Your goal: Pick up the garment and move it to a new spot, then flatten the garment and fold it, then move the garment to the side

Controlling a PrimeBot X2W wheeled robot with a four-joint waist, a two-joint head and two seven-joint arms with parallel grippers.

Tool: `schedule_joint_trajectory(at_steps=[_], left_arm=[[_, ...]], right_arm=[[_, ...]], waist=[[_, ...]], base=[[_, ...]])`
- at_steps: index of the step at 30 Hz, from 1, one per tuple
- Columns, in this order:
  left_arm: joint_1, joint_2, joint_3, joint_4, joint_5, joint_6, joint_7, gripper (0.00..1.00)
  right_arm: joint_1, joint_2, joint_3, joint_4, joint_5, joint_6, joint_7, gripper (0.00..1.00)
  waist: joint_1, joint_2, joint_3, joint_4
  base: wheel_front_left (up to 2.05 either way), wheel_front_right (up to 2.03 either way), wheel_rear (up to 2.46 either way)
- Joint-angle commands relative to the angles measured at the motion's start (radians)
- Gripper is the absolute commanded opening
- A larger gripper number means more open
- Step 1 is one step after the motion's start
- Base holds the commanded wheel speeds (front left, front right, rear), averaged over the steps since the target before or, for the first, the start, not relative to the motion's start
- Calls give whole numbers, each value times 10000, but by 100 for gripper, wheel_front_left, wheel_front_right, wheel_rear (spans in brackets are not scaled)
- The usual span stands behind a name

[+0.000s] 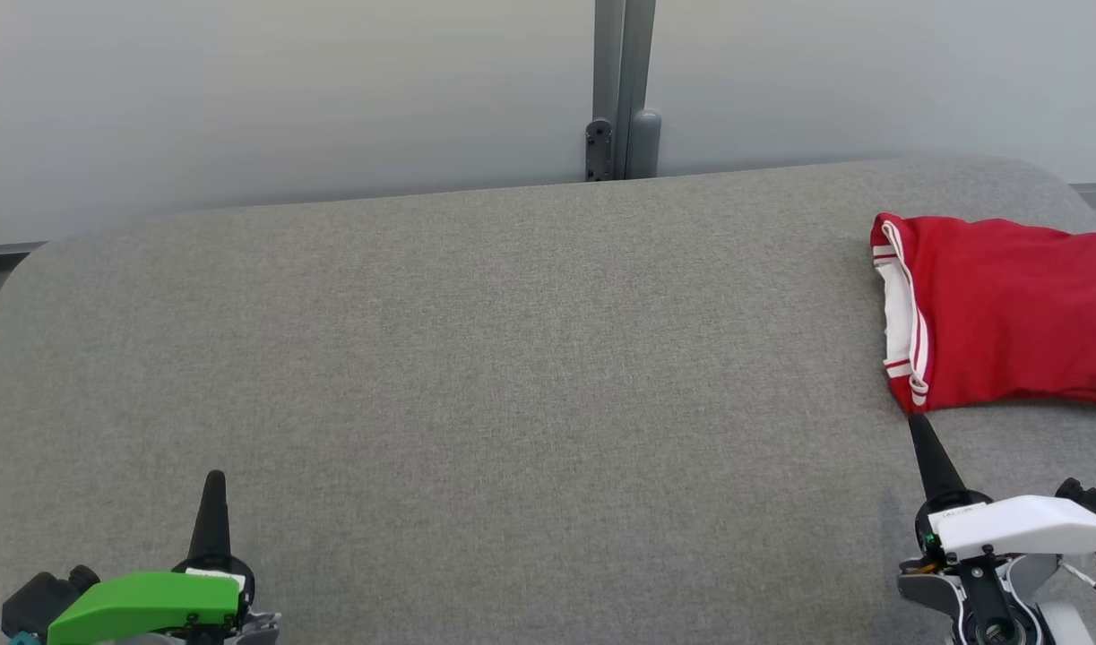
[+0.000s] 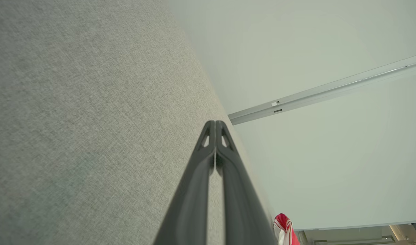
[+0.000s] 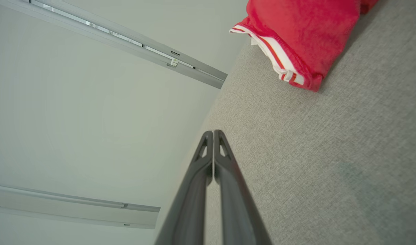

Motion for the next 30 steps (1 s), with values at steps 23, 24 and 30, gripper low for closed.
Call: schedule_joint_trajectory(at_steps=[23, 24, 30], left_arm=[[-600, 79, 127, -134, -2126, -203, 576, 0], [-617, 80, 131, -136, -2181, -211, 585, 0], [-690, 82, 153, -140, -2631, -254, 720, 0]], right_arm=[[-422, 60, -162, 46, 2227, 4, 584, 0], [-431, 64, -166, 50, 2306, 4, 596, 0], [-461, 75, -192, 72, 2783, 4, 726, 0]], waist=[[0, -1, 7, -37], [0, -1, 7, -39], [0, -1, 9, -48]], base=[[0, 0, 0], [0, 0, 0], [0, 0, 0]])
